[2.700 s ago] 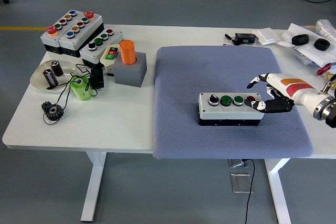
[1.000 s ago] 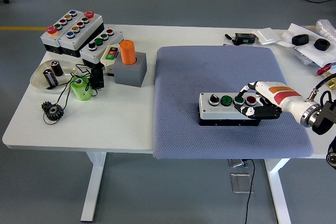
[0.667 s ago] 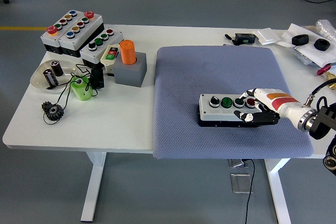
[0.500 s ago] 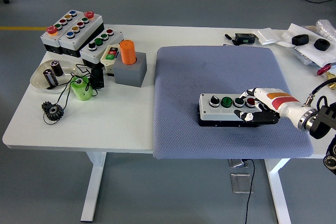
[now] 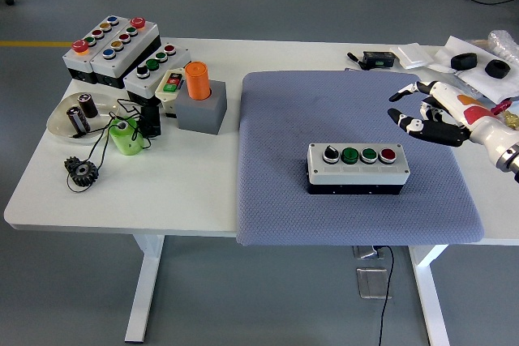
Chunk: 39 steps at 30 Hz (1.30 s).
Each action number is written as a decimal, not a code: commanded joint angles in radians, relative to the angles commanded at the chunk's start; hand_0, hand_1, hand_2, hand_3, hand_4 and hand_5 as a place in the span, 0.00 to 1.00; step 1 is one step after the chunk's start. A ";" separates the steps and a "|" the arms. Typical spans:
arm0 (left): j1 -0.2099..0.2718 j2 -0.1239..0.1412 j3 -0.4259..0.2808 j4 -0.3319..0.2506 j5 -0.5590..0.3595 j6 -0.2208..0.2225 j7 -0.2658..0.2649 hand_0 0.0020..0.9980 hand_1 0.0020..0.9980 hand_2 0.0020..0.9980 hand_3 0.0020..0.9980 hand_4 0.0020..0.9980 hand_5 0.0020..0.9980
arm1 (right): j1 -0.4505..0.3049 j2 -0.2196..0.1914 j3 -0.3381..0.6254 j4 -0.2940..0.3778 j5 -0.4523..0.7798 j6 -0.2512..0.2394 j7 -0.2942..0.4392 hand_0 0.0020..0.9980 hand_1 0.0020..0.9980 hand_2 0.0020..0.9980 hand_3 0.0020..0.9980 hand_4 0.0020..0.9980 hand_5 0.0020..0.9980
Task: Pick up the button,place it on the desk,press the button,press the button
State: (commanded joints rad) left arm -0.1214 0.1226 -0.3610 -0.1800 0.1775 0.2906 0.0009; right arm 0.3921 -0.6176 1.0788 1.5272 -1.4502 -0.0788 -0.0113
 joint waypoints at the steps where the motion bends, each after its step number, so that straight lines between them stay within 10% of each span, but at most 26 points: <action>1: 0.000 0.000 0.000 0.000 0.000 0.000 0.000 0.65 0.71 0.70 0.50 0.33 1.00 | -0.007 0.000 0.015 -0.006 0.045 0.002 0.010 0.50 0.39 0.48 0.82 0.69 0.66; 5: 0.000 0.000 0.006 0.000 -0.005 -0.001 -0.001 0.65 0.71 0.70 0.50 0.33 1.00 | -0.031 0.000 0.070 -0.028 0.215 0.007 0.043 0.50 0.39 0.48 0.82 0.69 0.66; 6: -0.001 0.001 0.008 0.000 -0.007 -0.001 -0.001 0.65 0.71 0.70 0.50 0.33 1.00 | -0.035 0.000 0.079 -0.033 0.253 0.005 0.050 0.75 0.70 0.79 0.88 0.68 0.65; 12: -0.003 -0.001 0.011 0.000 -0.013 0.000 -0.002 0.65 0.71 0.70 0.50 0.33 1.00 | -0.061 -0.004 0.140 -0.069 0.507 -0.058 0.104 0.83 0.79 0.87 0.88 0.68 0.65; 27: -0.007 -0.003 0.027 0.000 -0.029 -0.001 -0.004 0.65 0.71 0.70 0.50 0.33 1.00 | -0.085 0.002 0.176 -0.129 1.124 -0.128 0.130 0.86 0.82 0.88 0.87 0.66 0.64; 39: -0.007 -0.004 0.030 0.000 -0.035 -0.001 -0.005 0.65 0.71 0.70 0.50 0.33 1.00 | -0.084 0.004 0.179 -0.130 1.119 -0.073 0.050 0.84 0.79 0.83 0.82 0.64 0.64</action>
State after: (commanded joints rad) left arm -0.1280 0.1187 -0.3307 -0.1800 0.1420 0.2892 -0.0039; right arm 0.3076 -0.6140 1.2582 1.3971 -0.3311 -0.1522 0.0384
